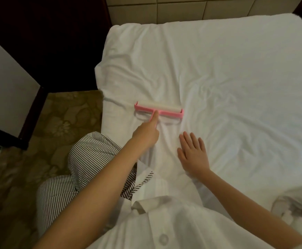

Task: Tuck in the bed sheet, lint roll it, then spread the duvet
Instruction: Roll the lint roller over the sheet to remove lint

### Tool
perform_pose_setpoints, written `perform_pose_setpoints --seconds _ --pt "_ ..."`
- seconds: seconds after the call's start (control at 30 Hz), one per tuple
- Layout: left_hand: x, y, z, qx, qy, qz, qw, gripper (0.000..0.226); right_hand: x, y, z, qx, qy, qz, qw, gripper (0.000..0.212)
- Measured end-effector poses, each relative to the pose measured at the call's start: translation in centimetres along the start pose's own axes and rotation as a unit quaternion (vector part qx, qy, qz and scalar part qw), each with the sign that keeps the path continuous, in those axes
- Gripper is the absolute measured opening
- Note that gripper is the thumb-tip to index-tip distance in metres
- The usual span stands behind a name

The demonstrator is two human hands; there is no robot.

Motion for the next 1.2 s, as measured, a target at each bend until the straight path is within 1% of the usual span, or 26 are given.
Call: perform_pose_setpoints --seconds 0.07,0.17,0.23,0.33,0.4,0.5,0.57,0.7,0.8,0.87,0.93,1.07,1.2 --pt "0.3 -0.7 0.4 0.012 0.013 -0.001 1.0 0.066 0.0 0.0 0.5 0.014 -0.01 -0.007 1.0 0.078" --pt "-0.4 -1.9 4.0 0.023 0.035 -0.015 0.999 0.062 -0.3 -0.3 1.6 0.035 -0.026 -0.023 0.999 0.075" --pt "-1.4 -3.1 7.6 0.0 0.038 -0.02 0.999 0.06 -0.3 -0.5 2.2 0.051 -0.041 -0.04 0.997 0.072" --pt "-2.4 -4.7 11.4 -0.041 0.037 -0.035 0.998 0.065 -0.1 -0.5 2.9 0.07 -0.061 -0.042 0.995 0.068" --pt "-2.2 -4.2 10.7 -0.033 0.024 -0.036 0.999 0.065 0.1 -0.6 3.1 0.075 -0.073 -0.041 0.994 0.065" --pt "-1.7 -2.9 6.5 -0.001 0.004 -0.026 1.0 0.063 0.4 -0.5 3.1 0.082 -0.09 -0.037 0.992 0.065" --pt "-1.2 -2.2 3.7 0.005 0.001 -0.015 1.0 0.063 0.4 -0.4 2.9 0.081 -0.09 -0.036 0.992 0.067" --pt "-0.3 -0.9 2.1 -0.008 -0.004 -0.031 0.999 0.065 0.2 -0.7 2.2 0.062 -0.091 -0.023 0.994 0.071" --pt "-0.9 -1.4 4.8 -0.029 0.003 -0.048 0.998 0.061 0.2 -1.0 2.0 0.061 -0.097 -0.011 0.993 0.068" --pt "-1.4 -3.0 7.3 -0.044 0.0 -0.073 0.996 0.063 0.3 -1.3 1.9 0.054 -0.101 -0.002 0.993 0.065" --pt "-1.7 -3.6 7.7 -0.059 -0.004 -0.08 0.995 0.066 0.3 -1.1 1.9 0.051 -0.109 0.004 0.993 0.064" --pt "-0.8 -1.2 2.2 -0.058 -0.038 -0.057 0.996 0.069 0.3 -1.1 1.9 0.041 -0.125 0.011 0.991 0.06" --pt "-0.2 0.5 -1.0 -0.086 -0.054 -0.041 0.994 0.069 0.5 -0.9 1.6 0.05 -0.15 0.037 0.987 0.056"
Point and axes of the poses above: each hand's wrist, its own z-axis away from the middle knuckle, its own y-axis out of the back of the hand, x = y × z, the point moved 9 cm from there along -z, towards the middle knuckle, and after that the axes turned 5 degrees about -y, right-handed, at the moved point
